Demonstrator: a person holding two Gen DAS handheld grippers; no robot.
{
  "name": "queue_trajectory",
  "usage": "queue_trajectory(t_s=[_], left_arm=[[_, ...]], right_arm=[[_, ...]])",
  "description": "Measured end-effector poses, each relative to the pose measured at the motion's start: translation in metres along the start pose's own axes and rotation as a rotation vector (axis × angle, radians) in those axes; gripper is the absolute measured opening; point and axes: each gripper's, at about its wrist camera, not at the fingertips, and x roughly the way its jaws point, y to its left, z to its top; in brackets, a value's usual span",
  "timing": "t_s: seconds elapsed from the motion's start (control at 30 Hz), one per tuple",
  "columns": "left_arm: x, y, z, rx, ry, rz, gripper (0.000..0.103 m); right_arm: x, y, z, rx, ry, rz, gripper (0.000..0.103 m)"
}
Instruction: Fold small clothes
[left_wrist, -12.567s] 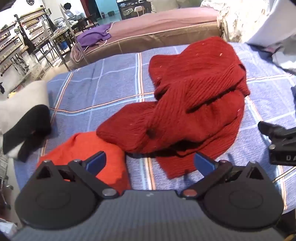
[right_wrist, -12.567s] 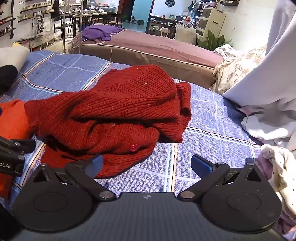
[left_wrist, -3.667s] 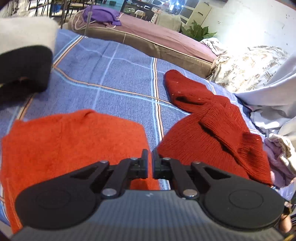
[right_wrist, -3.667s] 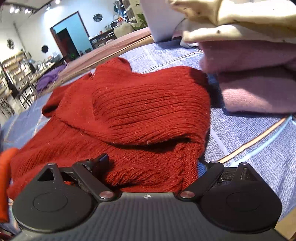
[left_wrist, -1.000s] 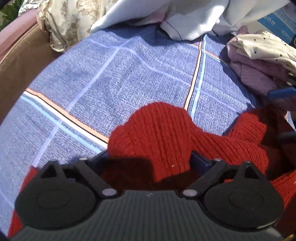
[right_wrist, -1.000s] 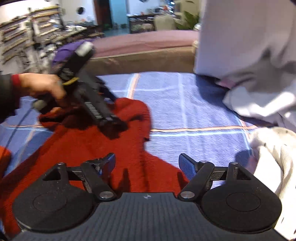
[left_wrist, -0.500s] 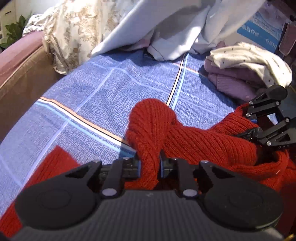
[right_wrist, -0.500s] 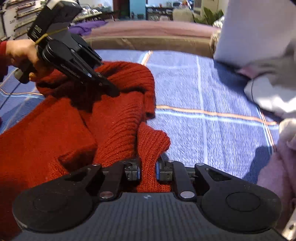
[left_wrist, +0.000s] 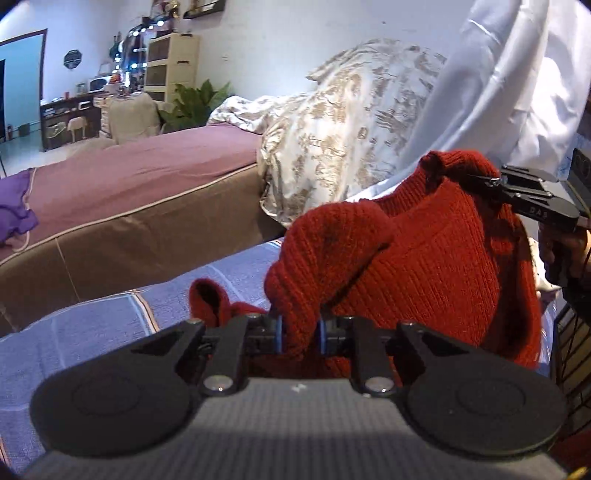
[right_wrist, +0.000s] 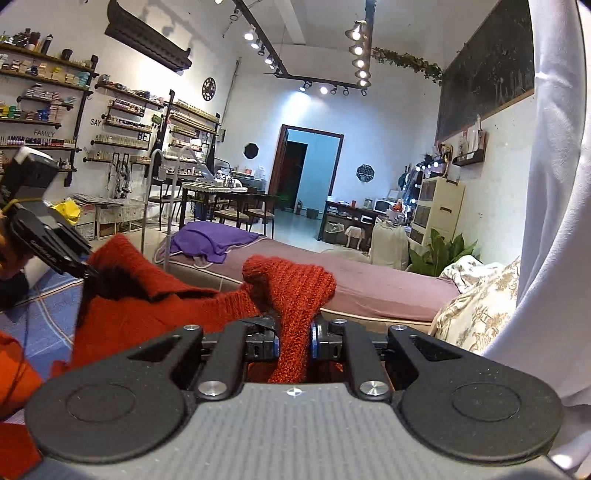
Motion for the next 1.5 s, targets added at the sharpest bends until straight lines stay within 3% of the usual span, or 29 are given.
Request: queue_trajectory(t_s=[0.1, 0.13, 0.2, 0.23, 0.27, 0.3, 0.37, 0.47, 0.57, 0.67, 0.8, 0.9, 0.97, 1.1, 1.2, 1.23, 1.27, 1.3, 1.37, 1.5], left_arm=[[0.033, 0.010, 0.019, -0.035, -0.015, -0.010, 0.018], [0.052, 0.011, 0.024, -0.038, -0.005, 0.000, 0.024], [0.099, 0.014, 0.030, -0.036, 0.030, 0.072, 0.047], [0.129, 0.017, 0.028, -0.058, 0.063, 0.124, 0.073], [0.154, 0.021, 0.026, -0.067, 0.098, 0.158, 0.081], [0.174, 0.024, 0.022, -0.058, 0.120, 0.185, 0.081], [0.202, 0.027, 0.010, -0.049, 0.180, 0.243, 0.081], [0.207, 0.029, -0.014, -0.048, 0.206, 0.238, 0.084], [0.182, 0.034, -0.038, -0.052, 0.199, 0.244, 0.098], [0.141, 0.049, -0.060, -0.088, 0.169, 0.268, 0.099], [0.105, 0.074, -0.084, -0.144, 0.159, 0.307, 0.099], [0.108, 0.082, -0.104, -0.167, 0.227, 0.310, 0.093], [0.115, 0.079, -0.110, -0.203, 0.230, 0.266, 0.087], [0.120, 0.077, -0.107, -0.348, 0.119, 0.155, 0.091], [0.144, 0.074, -0.102, -0.354, 0.134, 0.172, 0.091], [0.153, 0.074, -0.103, -0.364, 0.145, 0.172, 0.083], [0.163, 0.074, -0.105, -0.387, 0.159, 0.149, 0.061], [0.170, 0.075, -0.109, -0.420, 0.154, 0.127, 0.056], [0.169, 0.075, -0.115, -0.478, 0.092, 0.095, 0.031], [0.141, 0.093, -0.124, -0.652, -0.019, 0.019, 0.019]], right_arm=[[0.048, -0.029, -0.011, 0.069, 0.092, -0.055, 0.024], [0.063, -0.037, -0.016, 0.079, 0.123, -0.084, 0.024], [0.087, -0.050, -0.034, 0.106, 0.219, -0.167, 0.028], [0.100, -0.061, -0.044, 0.163, 0.269, -0.191, 0.033], [0.114, -0.071, -0.058, 0.245, 0.331, -0.201, 0.053], [0.123, -0.077, -0.071, 0.318, 0.372, -0.193, 0.073], [0.126, -0.081, -0.094, 0.410, 0.405, -0.183, 0.088], [0.101, -0.069, -0.119, 0.463, 0.386, -0.194, 0.103], [0.071, -0.046, -0.136, 0.444, 0.381, -0.112, 0.103], [0.046, -0.020, -0.142, 0.349, 0.357, -0.028, 0.103], [0.016, 0.028, -0.143, 0.235, 0.284, 0.091, 0.103], [0.003, 0.059, -0.138, 0.209, 0.244, 0.168, 0.103], [0.000, 0.077, -0.137, 0.196, 0.263, 0.198, 0.103], [-0.012, 0.104, -0.139, 0.100, 0.272, 0.212, 0.103], [-0.021, 0.111, -0.144, 0.154, 0.296, 0.223, 0.103], [-0.023, 0.112, -0.145, 0.182, 0.306, 0.219, 0.103], [-0.024, 0.114, -0.146, 0.212, 0.319, 0.209, 0.103], [-0.026, 0.114, -0.148, 0.235, 0.333, 0.202, 0.103], [-0.031, 0.116, -0.153, 0.280, 0.349, 0.184, 0.103], [-0.041, 0.113, -0.162, 0.373, 0.382, 0.153, 0.103]])
